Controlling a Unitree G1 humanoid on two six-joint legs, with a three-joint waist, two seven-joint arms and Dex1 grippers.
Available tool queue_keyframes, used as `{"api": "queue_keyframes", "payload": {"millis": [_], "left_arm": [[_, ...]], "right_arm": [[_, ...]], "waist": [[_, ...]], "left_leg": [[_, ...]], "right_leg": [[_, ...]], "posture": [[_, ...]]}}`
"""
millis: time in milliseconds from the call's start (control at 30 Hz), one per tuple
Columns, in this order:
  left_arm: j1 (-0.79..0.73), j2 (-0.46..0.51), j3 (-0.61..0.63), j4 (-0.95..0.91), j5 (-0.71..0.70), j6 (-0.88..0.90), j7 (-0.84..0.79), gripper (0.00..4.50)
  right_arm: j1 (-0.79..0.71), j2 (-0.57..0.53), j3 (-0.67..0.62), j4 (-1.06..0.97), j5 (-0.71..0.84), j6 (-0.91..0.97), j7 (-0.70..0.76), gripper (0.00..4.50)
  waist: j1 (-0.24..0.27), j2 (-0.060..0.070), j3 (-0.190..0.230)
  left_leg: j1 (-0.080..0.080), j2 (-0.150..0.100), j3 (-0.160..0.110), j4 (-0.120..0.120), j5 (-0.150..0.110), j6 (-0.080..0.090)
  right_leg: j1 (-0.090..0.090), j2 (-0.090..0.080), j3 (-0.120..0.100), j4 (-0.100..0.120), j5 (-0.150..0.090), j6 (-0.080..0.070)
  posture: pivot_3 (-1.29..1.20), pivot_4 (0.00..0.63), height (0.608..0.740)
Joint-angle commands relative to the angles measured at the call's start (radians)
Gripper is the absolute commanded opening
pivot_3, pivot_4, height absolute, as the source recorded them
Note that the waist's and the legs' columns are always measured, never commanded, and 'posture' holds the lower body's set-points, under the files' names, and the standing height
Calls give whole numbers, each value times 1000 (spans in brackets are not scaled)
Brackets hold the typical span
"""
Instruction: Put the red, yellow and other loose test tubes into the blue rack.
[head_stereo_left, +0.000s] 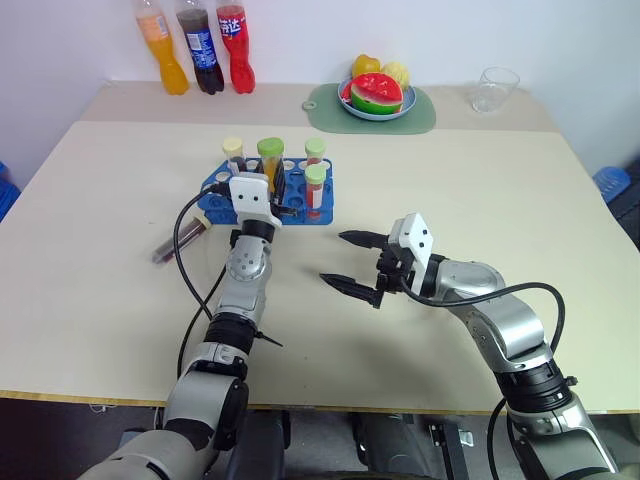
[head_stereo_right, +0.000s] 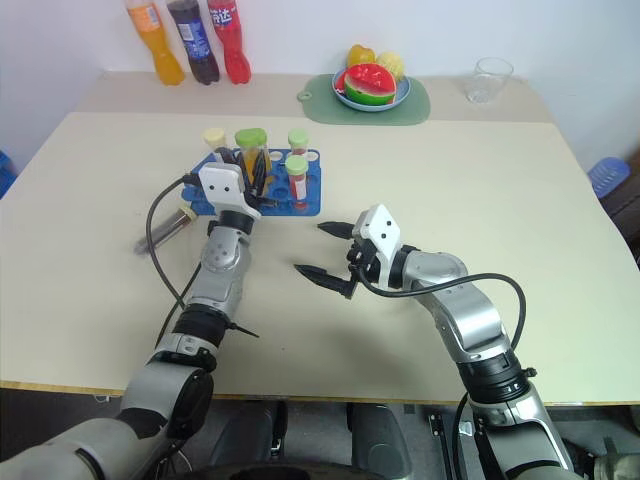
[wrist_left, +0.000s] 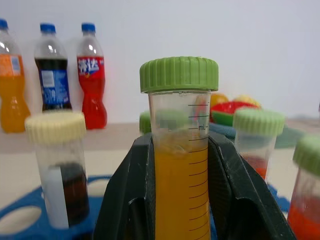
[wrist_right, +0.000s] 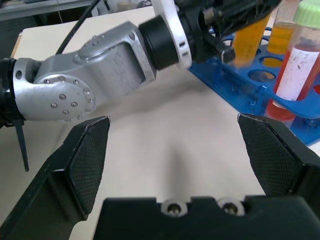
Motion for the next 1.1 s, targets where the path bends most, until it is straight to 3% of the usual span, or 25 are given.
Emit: {"api": "queue_keyframes", "payload": {"millis": [33, 133, 300, 400, 533, 633, 767, 833, 900, 1033, 1100], "left_arm": [[-32, -2, 11, 9, 9, -42, 0, 781], [-27, -1, 15, 15, 8, -52, -7, 781], [35, -2, 19, -128, -32, -17, -47, 3154], [96, 11, 30, -311, -85, 52, -79, 3154], [186, 101, 101, -704, -188, 279, -67, 3154], [231, 241, 197, -879, -304, 542, -73, 3154], [258, 470, 268, -959, -405, 949, -108, 4467], [275, 624, 273, -956, -453, 1207, -163, 4467], [274, 818, 205, -901, -437, 1403, -275, 4467], [180, 958, 122, -782, -477, 1590, -427, 4467], [71, 1022, -34, -676, -423, 1649, -540, 4467]], "right_arm": [[-18, 4, -12, -42, 15, -2, -2, 4500], [-20, 6, -13, -40, 15, -2, -5, 4500], [-18, 22, -22, -37, 15, -1, -36, 4500], [-19, 27, -24, -37, 14, -2, -53, 4500], [-15, 21, -35, -38, 19, -4, -58, 4500], [-17, 15, -42, -27, 19, -10, -53, 4500], [-31, 10, -42, -5, 16, -18, -39, 4500], [-47, 10, -39, 13, 14, -25, -24, 4500], [-67, 14, -31, 39, 11, -36, -5, 4500], [-91, 24, -18, 72, 6, -54, 20, 4500], [-104, 33, -12, 89, 2, -62, 25, 4500]], "waist": [[1, 0, 0], [0, 0, 0], [-3, 0, 0], [-5, 0, 0], [-9, 0, 0], [-9, 0, 0], [-10, 0, 0], [-10, 0, 0], [-14, -1, 1], [-23, -1, 1], [-25, -1, 1]], "left_leg": [[0, 0, 0, 0, 0, 0], [0, 0, 0, 0, 0, 0], [0, 0, 0, 0, 0, 0], [0, 0, 0, 0, 0, 0], [0, 1, 0, 0, 0, 0], [1, 2, 0, 0, 0, 0], [2, 2, 0, 0, 0, 0], [2, 2, 0, 0, 0, 0], [2, 2, 0, 0, 0, 0], [2, 2, -1, -1, 0, 0], [2, 2, -1, -1, 0, 0]], "right_leg": [[0, 0, 0, 0, 0, 0], [0, 0, 0, 0, 0, 0], [0, 0, 0, 0, 0, 0], [0, 0, 0, 0, 0, 0], [0, 1, 0, 1, 0, 0], [-1, 1, 0, 2, 0, 0], [0, 2, 0, 3, 0, 0], [1, 2, 0, 3, 0, 0], [0, 2, 0, 2, 0, 0], [1, 3, -1, 2, -1, -1], [1, 3, -2, 2, -1, -1]], "posture": [[0, 150, 734], [0, 150, 734], [0, 150, 734], [0, 150, 734], [0, 150, 734], [0, 150, 734], [0, 150, 734], [0, 150, 734], [0, 150, 734], [0, 150, 734], [0, 150, 734]]}}
